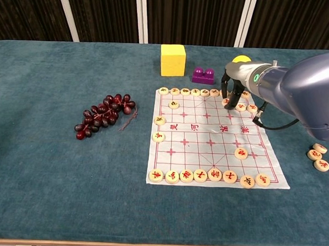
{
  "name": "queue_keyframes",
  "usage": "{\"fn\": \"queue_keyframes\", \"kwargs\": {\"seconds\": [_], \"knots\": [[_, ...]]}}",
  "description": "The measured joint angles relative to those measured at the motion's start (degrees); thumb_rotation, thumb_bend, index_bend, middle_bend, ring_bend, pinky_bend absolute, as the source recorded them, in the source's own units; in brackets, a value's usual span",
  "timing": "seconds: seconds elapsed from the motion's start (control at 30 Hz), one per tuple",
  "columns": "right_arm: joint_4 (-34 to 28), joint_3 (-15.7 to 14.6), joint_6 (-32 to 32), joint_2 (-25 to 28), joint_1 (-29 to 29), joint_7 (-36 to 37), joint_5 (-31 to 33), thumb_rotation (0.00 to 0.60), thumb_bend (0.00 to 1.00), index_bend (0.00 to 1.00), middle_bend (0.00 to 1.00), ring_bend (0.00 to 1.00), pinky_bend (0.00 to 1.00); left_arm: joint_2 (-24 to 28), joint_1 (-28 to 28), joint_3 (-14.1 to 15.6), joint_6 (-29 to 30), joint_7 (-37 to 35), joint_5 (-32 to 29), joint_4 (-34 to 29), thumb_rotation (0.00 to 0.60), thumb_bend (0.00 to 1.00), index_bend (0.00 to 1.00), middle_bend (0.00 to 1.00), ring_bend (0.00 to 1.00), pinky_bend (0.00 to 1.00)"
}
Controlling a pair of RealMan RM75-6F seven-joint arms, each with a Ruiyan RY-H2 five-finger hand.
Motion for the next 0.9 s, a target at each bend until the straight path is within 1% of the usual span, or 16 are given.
{"fn": "queue_keyframes", "kwargs": {"seconds": [0.5, 0.9], "knots": [[2.39, -0.54, -0.53, -0.89, 0.42, 0.32, 0.76, 0.6, 0.37, 0.53, 0.0, 0.0, 0.02, -0.01, -0.05, 0.01, -0.02, 0.07, 0.01, -0.08, 0.6, 0.03, 0.02, 0.0, 0.0, 0.04], [2.97, -1.17, -0.97, -1.06, 0.19, 0.2, 0.93, 0.6, 0.37, 0.52, 0.0, 0.0, 0.02, -0.03, -0.05, 0.0, 0.04, 0.13, 0.02, -0.1, 0.6, 0.03, 0.02, 0.0, 0.0, 0.04]]}}
